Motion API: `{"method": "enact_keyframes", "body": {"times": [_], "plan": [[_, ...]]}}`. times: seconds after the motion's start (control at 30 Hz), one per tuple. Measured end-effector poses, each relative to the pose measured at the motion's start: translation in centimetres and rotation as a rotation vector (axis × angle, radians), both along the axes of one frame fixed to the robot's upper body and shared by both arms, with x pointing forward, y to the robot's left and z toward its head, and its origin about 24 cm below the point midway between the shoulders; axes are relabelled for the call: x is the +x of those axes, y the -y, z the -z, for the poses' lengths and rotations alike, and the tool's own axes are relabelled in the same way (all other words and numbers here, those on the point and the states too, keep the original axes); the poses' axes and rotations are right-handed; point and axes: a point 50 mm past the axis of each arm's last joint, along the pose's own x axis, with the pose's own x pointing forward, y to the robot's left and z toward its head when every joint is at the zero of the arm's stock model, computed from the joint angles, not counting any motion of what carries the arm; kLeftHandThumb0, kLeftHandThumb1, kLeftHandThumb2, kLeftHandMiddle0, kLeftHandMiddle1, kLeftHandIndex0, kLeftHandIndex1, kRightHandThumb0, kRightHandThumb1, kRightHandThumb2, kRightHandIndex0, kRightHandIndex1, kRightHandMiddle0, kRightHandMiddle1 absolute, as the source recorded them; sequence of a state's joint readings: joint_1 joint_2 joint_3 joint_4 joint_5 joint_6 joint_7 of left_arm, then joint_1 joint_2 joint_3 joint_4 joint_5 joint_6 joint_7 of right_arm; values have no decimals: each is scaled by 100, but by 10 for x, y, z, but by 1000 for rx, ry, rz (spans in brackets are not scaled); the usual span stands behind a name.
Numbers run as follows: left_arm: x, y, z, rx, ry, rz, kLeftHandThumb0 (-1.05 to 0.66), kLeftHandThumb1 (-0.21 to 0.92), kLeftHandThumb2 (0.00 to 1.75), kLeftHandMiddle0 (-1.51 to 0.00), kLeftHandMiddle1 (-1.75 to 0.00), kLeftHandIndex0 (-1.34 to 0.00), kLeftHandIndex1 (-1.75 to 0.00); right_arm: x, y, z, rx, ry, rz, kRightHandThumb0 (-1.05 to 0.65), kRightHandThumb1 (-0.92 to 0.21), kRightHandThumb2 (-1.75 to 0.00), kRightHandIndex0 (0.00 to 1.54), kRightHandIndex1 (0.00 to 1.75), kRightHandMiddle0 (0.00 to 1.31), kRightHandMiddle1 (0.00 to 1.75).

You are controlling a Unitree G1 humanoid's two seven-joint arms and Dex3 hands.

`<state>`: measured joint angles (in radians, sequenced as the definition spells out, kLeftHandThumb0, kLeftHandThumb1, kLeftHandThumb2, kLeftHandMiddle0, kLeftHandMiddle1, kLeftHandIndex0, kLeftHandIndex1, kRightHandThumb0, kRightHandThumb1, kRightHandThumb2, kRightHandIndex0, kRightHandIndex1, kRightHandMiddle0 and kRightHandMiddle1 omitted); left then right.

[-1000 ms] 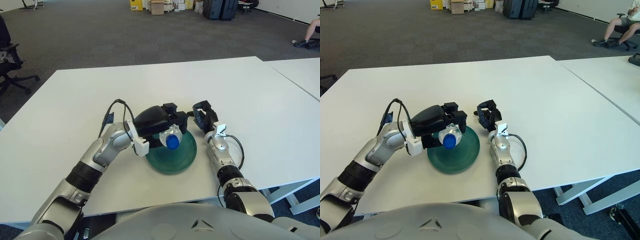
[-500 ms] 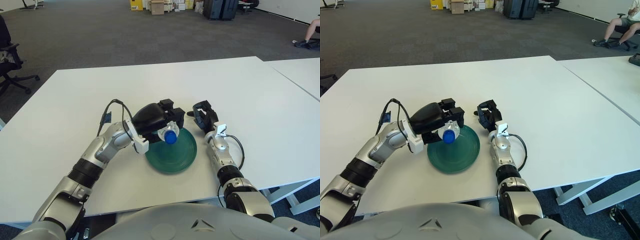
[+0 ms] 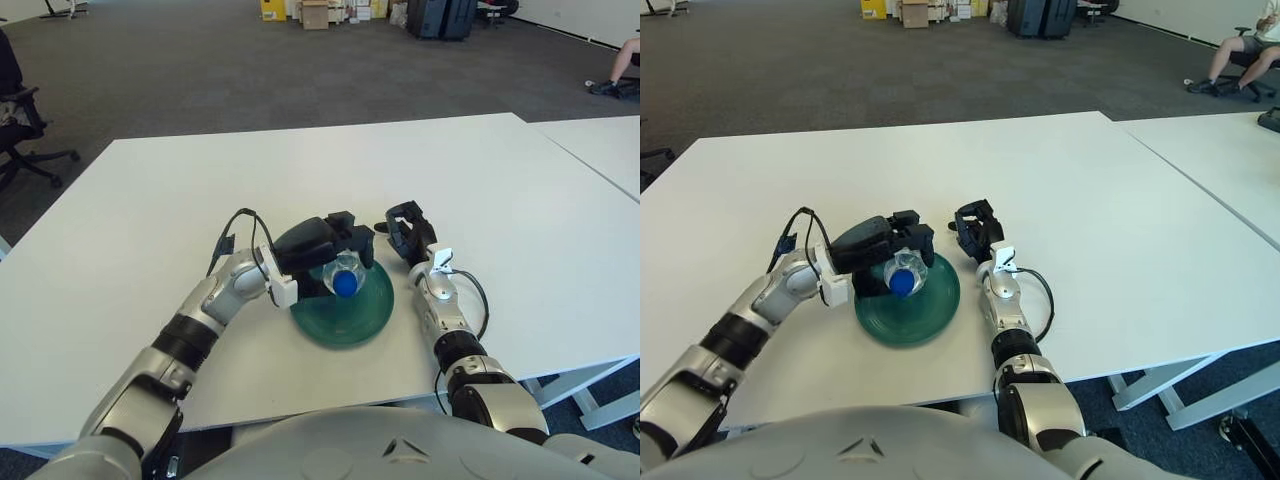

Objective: Put the bottle into the plate.

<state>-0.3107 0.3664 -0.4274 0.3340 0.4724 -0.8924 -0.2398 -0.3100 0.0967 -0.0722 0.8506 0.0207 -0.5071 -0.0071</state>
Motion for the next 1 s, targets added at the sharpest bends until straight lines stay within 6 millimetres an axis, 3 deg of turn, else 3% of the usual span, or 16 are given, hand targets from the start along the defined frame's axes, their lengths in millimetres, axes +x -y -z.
{"method": "enact_keyframes", "body": {"times": [0.07,0.23,0.37,0.6,1.0], "plan": [[2,-2,0,9,13,25,-83,88,39,-5,-97,-4,-127,0,0,0,0,0,5,-35,-92,-46,43,117,26,168],[7,-6,-6,49,72,70,-99,92,40,-7,-32,0,-68,1,0,3,-8,-6,14,-35,-92,-44,45,115,27,166],[8,-9,-13,66,125,107,-104,92,42,-7,-13,0,-46,4,1,3,-8,-14,13,-35,-92,-43,47,114,28,166],[10,-13,-17,132,156,134,-103,92,36,-8,-7,0,-40,7,-2,-1,36,-18,9,-35,-92,-43,47,114,28,165],[11,-15,-17,198,112,149,-96,92,21,-17,-7,0,-58,5,-2,0,48,-16,16,-35,-92,-44,46,112,27,167]]}}
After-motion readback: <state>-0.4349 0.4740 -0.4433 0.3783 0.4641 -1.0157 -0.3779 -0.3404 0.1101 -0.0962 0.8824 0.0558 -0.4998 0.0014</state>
